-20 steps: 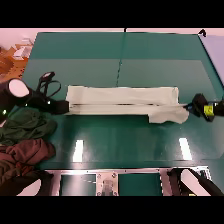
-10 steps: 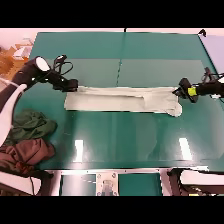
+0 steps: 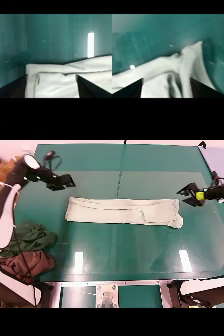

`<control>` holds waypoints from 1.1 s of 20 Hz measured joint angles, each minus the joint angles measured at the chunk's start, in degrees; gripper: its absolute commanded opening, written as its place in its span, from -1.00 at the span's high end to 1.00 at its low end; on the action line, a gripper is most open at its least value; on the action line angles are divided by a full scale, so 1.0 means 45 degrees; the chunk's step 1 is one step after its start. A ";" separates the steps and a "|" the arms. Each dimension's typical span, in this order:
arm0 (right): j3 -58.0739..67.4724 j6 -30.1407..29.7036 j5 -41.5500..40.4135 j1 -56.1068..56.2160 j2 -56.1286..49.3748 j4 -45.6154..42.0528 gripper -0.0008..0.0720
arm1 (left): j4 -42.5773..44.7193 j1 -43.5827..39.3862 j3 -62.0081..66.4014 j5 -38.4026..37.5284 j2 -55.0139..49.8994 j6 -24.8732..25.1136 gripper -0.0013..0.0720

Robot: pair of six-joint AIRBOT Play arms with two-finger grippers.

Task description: Fold the shirts.

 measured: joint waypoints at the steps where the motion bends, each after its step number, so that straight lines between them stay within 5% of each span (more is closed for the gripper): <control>1: 0.0083 -0.0287 0.0393 -0.0223 -0.0078 -0.0175 -0.93 | 0.0000 0.0219 0.0325 -0.0408 0.0000 -0.0209 -0.97; 9: 0.0287 -0.3211 0.2225 -0.0505 -0.1705 -0.0491 -0.99 | -0.0223 0.0772 0.1122 -0.2064 -0.0024 -0.0991 -0.96; 18: 0.1758 -0.4274 0.3609 -0.0437 -0.3687 -0.0204 -0.84 | -0.0296 0.0821 0.1175 -0.2239 -0.0024 -0.1185 -0.96; 19: 0.1821 -0.4303 0.3701 -0.0423 -0.3871 -0.0185 -0.69 | -0.0306 0.0821 0.1175 -0.2239 -0.0024 -0.1185 -0.96; 20: 0.1855 -0.4333 0.3711 -0.0403 -0.4041 -0.0160 -0.10 | -0.0321 0.0821 0.1175 -0.2239 -0.0024 -0.1190 -0.96; 21: 0.1870 -0.4333 0.3721 -0.0364 -0.4250 -0.0160 0.28 | -0.0379 0.0821 0.1175 -0.2239 -0.0024 -0.1190 -0.72; 22: 0.1880 -0.4333 0.3813 -0.0345 -0.4401 -0.0126 0.56 | -0.0525 0.0826 0.1175 -0.2239 -0.0024 -0.1200 0.02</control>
